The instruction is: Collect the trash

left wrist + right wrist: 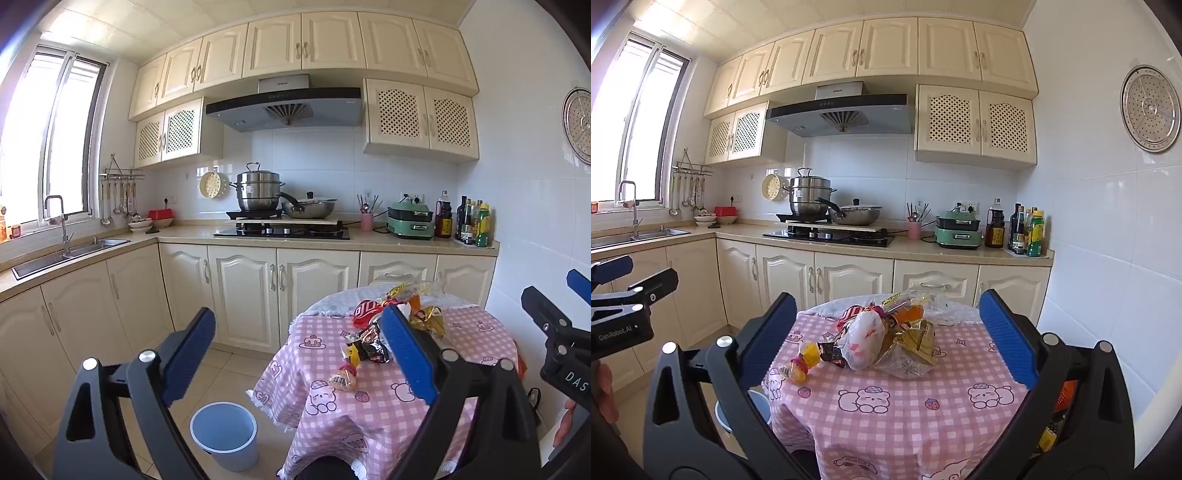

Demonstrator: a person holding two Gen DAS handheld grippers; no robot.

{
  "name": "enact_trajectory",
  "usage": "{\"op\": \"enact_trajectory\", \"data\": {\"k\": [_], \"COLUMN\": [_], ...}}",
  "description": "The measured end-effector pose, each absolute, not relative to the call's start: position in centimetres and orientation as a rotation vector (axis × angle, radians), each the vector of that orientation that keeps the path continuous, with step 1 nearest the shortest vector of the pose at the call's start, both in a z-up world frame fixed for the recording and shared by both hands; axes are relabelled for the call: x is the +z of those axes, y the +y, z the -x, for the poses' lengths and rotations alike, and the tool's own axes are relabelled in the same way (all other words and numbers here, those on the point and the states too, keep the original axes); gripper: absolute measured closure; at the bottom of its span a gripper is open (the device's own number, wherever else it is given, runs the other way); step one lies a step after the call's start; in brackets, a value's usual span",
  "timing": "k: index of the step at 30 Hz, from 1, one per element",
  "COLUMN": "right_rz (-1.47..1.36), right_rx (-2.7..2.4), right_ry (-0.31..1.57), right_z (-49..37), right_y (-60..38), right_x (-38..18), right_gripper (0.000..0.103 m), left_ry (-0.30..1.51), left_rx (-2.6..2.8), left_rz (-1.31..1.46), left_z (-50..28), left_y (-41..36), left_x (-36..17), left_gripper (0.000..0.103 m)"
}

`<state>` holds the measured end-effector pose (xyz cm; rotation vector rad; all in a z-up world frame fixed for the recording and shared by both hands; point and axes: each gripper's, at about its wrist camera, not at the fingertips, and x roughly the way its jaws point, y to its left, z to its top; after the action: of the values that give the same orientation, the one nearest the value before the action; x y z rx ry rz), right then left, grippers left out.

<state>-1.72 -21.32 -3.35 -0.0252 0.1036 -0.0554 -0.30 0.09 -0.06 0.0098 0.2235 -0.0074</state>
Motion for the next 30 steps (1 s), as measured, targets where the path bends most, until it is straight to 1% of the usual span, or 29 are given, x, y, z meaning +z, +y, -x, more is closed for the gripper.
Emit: {"op": "enact_trajectory", "data": {"k": [11, 30], "right_rz": [0.025, 0.024], "right_rx": [-0.055, -0.057], "right_ry": [0.107, 0.108], "right_z": [1.84, 1.44], "right_y": [-21.83, -21.35], "right_x": [-4.13, -3.77], "right_gripper": [0.006, 0.006], "left_ry": [0.228, 0.23], "left_rx": [-0.007, -0.007], "left_rz": [-0.011, -0.011], "left_z": [0.24, 0.22], "left_y": [-0.2, -0.2], "left_x": [-0.37, -0.26], "left_gripper": [0.013, 0.013]}}
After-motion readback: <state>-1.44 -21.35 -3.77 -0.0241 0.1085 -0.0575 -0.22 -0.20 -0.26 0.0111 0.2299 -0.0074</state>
